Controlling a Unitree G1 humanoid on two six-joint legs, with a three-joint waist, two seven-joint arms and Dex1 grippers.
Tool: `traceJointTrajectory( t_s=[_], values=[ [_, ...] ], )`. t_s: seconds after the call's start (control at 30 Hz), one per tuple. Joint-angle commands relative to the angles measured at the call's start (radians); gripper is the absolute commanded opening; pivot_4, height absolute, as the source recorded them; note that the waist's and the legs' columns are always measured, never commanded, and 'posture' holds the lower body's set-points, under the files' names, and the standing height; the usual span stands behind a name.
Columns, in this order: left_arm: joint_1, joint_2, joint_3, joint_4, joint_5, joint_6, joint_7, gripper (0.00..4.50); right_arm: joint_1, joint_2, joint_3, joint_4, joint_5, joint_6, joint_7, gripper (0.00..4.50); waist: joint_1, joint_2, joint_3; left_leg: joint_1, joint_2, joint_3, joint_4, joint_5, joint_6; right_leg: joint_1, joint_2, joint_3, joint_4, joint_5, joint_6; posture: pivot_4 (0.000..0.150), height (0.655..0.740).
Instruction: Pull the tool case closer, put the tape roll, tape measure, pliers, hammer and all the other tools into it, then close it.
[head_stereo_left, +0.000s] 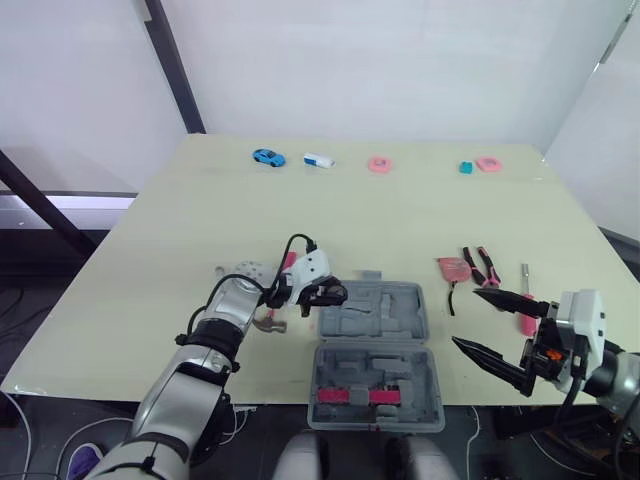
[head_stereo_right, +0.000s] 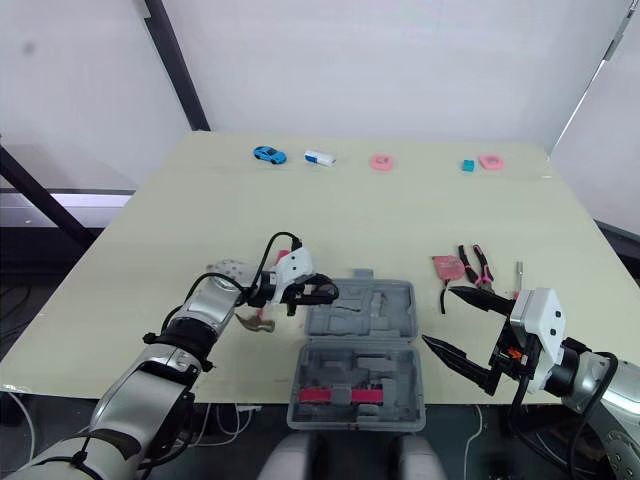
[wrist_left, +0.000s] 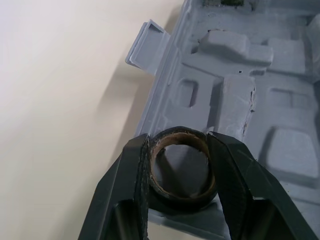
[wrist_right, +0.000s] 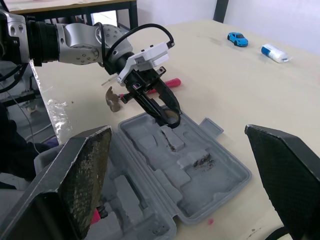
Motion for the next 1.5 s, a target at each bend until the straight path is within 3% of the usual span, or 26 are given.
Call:
traceJointTrajectory(
  t_s=[0.03, 0.2, 0.33, 0.43, 0.67, 0.87, 1.0, 1.1, 1.3, 1.5],
  values=[
    [0.021, 0.01, -0.048, 0.047, 0.063, -0.023, 0.017, 1.91, 0.0, -0.01, -0.015, -0.022, 0.008, -0.001, -0.002, 4.5, 0.0, 0.001, -0.001, 0.001, 0.0, 0.0, 0.0, 0.0, 0.0, 0.001, 0.0, 0.0, 0.0, 0.0, 0.0, 0.15, 0.74],
    [0.03, 0.005, -0.029, 0.037, 0.032, -0.02, 0.018, 1.91, -0.011, -0.014, -0.006, -0.013, 0.006, 0.004, 0.003, 4.5, -0.001, 0.002, -0.003, 0.012, 0.0, 0.001, -0.002, 0.0, 0.0, 0.011, 0.0, 0.001, -0.001, -0.005, -0.001, 0.15, 0.74],
    [0.058, -0.02, 0.101, -0.117, -0.143, 0.123, 0.0, 1.91, -0.047, 0.007, 0.012, 0.01, 0.005, 0.012, -0.026, 4.5, -0.004, 0.002, -0.003, 0.012, 0.001, 0.002, -0.002, 0.0, 0.0, 0.01, 0.0, 0.001, -0.001, -0.005, -0.001, 0.15, 0.74],
    [0.115, -0.019, 0.167, -0.231, -0.18, 0.148, 0.087, 1.91, -0.083, 0.039, 0.045, 0.036, -0.019, 0.011, -0.064, 4.5, -0.006, 0.002, -0.002, 0.011, 0.001, 0.001, -0.002, 0.0, 0.0, 0.01, 0.0, 0.001, -0.001, -0.005, -0.001, 0.15, 0.74],
    [0.297, -0.03, 0.317, -0.513, -0.325, 0.247, 0.214, 1.91, -0.24, 0.155, 0.176, 0.182, -0.161, -0.021, -0.185, 4.5, -0.017, 0.003, -0.002, 0.012, 0.002, 0.002, -0.002, 0.0, 0.0, 0.01, 0.0, 0.001, -0.001, -0.005, -0.001, 0.15, 0.74],
    [0.518, 0.022, 0.431, -0.733, -0.469, 0.364, 0.221, 1.91, -0.257, 0.17, 0.144, 0.336, -0.196, -0.12, -0.134, 4.5, -0.02, 0.003, -0.002, 0.012, 0.001, 0.002, -0.002, 0.0, 0.0, 0.01, -0.001, 0.001, -0.001, -0.004, -0.002, 0.15, 0.74],
    [0.679, 0.072, 0.496, -0.832, -0.554, 0.4, 0.173, 2.97, -0.166, 0.131, 0.088, 0.382, -0.179, -0.187, -0.042, 4.5, -0.019, 0.003, -0.002, 0.012, 0.002, 0.003, -0.004, 0.0, 0.0, 0.01, -0.002, 0.001, -0.002, -0.004, -0.002, 0.15, 0.74],
    [0.811, 0.115, 0.559, -0.88, -0.6, 0.41, 0.138, 4.31, -0.057, 0.101, 0.015, 0.391, -0.159, -0.21, 0.004, 4.5, -0.021, 0.003, -0.002, 0.012, 0.003, 0.003, -0.004, 0.0, 0.0, 0.01, -0.003, 0.002, -0.003, -0.005, -0.001, 0.15, 0.74],
    [1.014, 0.16, 0.667, -0.878, -0.628, 0.377, 0.098, 4.41, 0.145, 0.072, -0.145, 0.4, -0.128, -0.229, 0.058, 4.5, -0.022, 0.004, -0.002, 0.013, 0.005, 0.003, -0.005, -0.002, -0.002, 0.007, -0.006, 0.003, -0.003, -0.006, -0.001, 0.15, 0.74],
    [1.078, 0.172, 0.691, -0.858, -0.622, 0.361, 0.095, 4.41, 0.22, 0.069, -0.223, 0.419, -0.112, -0.237, 0.087, 4.5, -0.022, 0.004, -0.002, 0.011, 0.005, 0.005, -0.007, -0.003, -0.005, 0.002, -0.015, 0.003, -0.003, -0.006, 0.0, 0.15, 0.74]
  ],
)
